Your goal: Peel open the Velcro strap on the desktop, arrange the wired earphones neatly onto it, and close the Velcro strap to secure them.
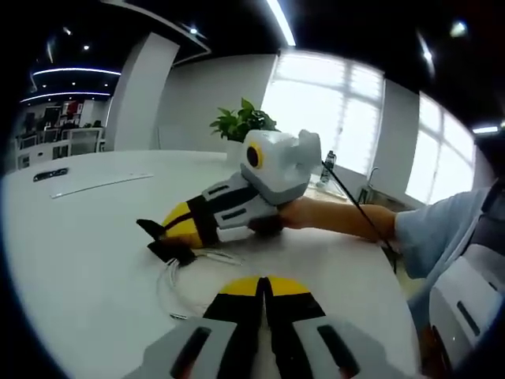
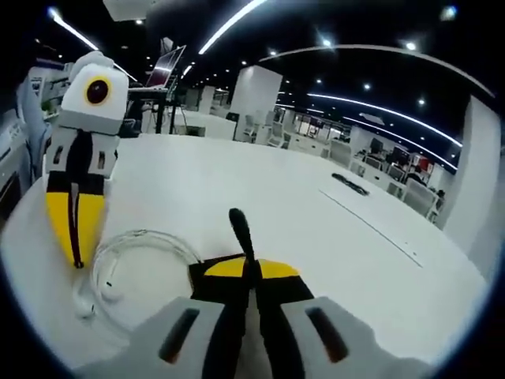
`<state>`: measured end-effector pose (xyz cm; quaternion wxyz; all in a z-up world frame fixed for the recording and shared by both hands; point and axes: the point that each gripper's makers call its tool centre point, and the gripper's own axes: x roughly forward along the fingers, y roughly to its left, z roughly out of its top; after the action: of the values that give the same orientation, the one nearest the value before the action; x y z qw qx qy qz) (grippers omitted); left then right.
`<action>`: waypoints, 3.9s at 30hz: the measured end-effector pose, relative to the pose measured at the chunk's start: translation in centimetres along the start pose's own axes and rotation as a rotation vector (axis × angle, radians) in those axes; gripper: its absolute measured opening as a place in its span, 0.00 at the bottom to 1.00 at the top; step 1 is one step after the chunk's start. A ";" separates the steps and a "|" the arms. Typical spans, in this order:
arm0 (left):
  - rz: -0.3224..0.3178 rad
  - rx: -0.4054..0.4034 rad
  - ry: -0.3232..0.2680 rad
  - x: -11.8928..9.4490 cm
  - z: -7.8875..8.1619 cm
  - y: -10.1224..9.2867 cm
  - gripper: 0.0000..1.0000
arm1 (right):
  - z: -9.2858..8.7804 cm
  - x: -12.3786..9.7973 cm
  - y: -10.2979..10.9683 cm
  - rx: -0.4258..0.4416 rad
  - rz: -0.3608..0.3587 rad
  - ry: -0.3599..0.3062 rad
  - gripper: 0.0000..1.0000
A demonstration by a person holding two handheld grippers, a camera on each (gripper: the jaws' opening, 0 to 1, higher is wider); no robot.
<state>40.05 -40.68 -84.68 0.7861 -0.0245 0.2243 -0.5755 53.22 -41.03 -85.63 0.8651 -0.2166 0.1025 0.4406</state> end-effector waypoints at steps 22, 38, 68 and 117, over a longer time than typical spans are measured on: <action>0.091 0.034 -0.048 -1.1 1.5 1.9 0.05 | -0.2 0.5 -1.4 0.027 -0.090 0.055 0.06; 0.409 0.156 -0.126 -6.6 4.9 7.8 0.05 | 1.4 -3.7 -4.7 0.250 -0.283 0.012 0.08; 0.957 0.203 -0.469 -23.8 9.3 14.4 0.13 | 3.0 -15.9 -9.1 0.441 -0.612 -0.231 0.19; 0.974 0.190 -0.435 -21.5 7.2 14.7 0.38 | 0.7 -14.4 -7.8 0.469 -0.640 -0.257 0.38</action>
<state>50.79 -17.60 -75.57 0.9889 0.0346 -0.0113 -0.1440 50.97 -55.04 -77.49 0.9900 0.0221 0.0187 0.1379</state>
